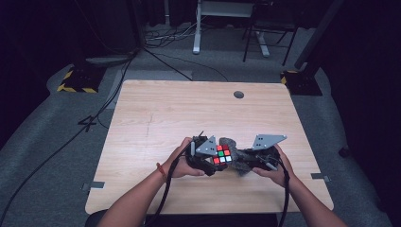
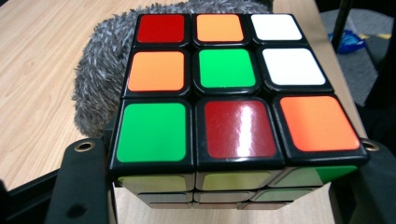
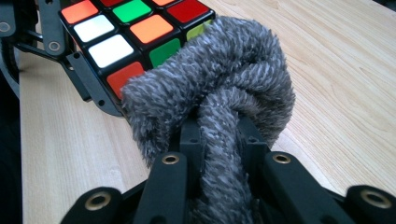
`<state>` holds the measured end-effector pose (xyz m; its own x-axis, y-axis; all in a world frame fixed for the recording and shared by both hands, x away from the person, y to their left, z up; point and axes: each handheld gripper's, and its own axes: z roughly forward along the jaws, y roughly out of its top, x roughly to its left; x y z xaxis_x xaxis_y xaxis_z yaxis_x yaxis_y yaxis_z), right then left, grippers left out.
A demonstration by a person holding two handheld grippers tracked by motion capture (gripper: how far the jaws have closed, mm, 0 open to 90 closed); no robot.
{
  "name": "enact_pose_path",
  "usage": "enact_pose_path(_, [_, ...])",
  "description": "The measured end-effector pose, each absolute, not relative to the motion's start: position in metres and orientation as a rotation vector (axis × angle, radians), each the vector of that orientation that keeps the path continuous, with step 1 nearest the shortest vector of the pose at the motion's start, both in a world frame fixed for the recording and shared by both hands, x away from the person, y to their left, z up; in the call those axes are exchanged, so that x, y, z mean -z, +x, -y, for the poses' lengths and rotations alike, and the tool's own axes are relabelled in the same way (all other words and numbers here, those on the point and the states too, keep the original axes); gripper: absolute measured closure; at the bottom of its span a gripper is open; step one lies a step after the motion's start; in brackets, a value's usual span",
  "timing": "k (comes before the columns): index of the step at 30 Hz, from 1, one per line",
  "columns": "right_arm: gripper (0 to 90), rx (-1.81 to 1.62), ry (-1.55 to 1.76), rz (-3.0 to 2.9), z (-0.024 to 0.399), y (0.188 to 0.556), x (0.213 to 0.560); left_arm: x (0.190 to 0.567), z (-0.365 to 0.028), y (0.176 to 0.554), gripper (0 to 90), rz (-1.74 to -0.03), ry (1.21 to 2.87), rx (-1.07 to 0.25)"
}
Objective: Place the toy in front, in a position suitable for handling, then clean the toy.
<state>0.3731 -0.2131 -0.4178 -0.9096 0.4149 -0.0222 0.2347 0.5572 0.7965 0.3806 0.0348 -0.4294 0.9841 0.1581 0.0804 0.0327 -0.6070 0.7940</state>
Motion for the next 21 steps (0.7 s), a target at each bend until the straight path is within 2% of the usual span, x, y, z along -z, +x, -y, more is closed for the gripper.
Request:
enact_pose_path(10, [77.5,-1.363,0.502,-2.550,0.216,0.369,0.412,0.431,-0.035,0.383,33.5,-0.155,2.198,-0.154])
enact_pose_path(15, [77.6,-1.385,0.486,-2.528,0.214,0.367,0.408,0.429,-0.037,0.381,33.5,-0.129,2.214,-0.208])
enact_pose_path(21, [77.5,-1.425,0.497,-2.511,0.212,0.367,0.409,0.431,-0.036,0.382,32.2,-0.132,2.226,-0.178])
